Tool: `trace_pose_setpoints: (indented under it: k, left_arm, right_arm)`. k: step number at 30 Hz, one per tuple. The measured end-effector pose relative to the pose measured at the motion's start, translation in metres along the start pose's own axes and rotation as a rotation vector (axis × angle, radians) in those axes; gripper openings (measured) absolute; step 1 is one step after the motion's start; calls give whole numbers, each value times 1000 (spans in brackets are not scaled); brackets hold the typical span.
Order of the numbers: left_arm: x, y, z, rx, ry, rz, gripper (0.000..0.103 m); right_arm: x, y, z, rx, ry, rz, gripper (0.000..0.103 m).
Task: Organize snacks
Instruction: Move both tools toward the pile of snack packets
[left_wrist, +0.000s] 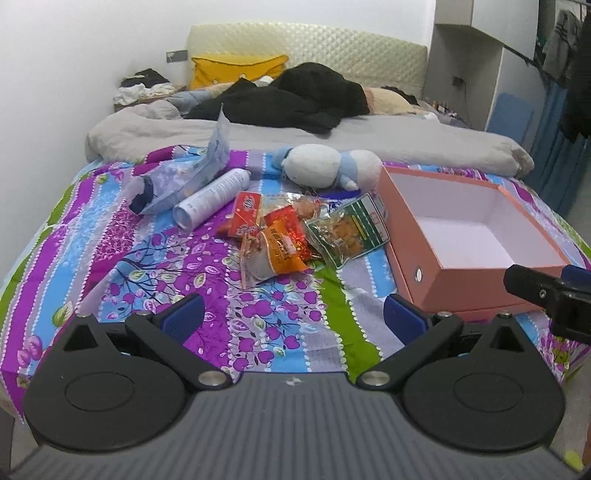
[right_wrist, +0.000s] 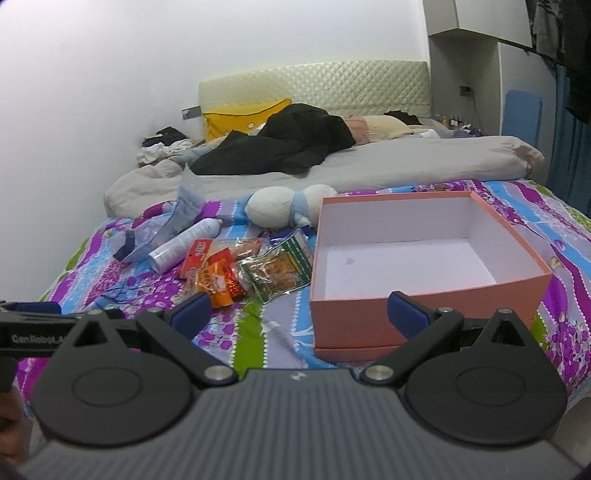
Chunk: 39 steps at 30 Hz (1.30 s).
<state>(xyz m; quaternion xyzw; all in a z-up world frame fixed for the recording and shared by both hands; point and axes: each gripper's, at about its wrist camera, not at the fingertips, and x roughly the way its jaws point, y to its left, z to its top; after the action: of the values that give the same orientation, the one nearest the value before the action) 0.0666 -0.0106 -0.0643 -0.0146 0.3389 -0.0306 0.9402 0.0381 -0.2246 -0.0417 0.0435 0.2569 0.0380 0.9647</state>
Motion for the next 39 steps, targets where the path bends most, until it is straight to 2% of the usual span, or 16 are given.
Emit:
trace_pose_setpoints:
  k: [13,27,34,39]
  left_arm:
    - [9,-2,-10,-44,47,5,103]
    - [6,2,-11,-55,40,-2,103]
    - [6,6,-10,-76,47,18,103]
    - [5,3,-13,-61,49,2,103]
  right_arm:
    - [4,1,-8,-7,38,18,103]
    - [5,5,-11,-18,37,11,103]
    - [5,6,-11,-20,35,16,103]
    - [6,6,-12,-24,35,12,103]
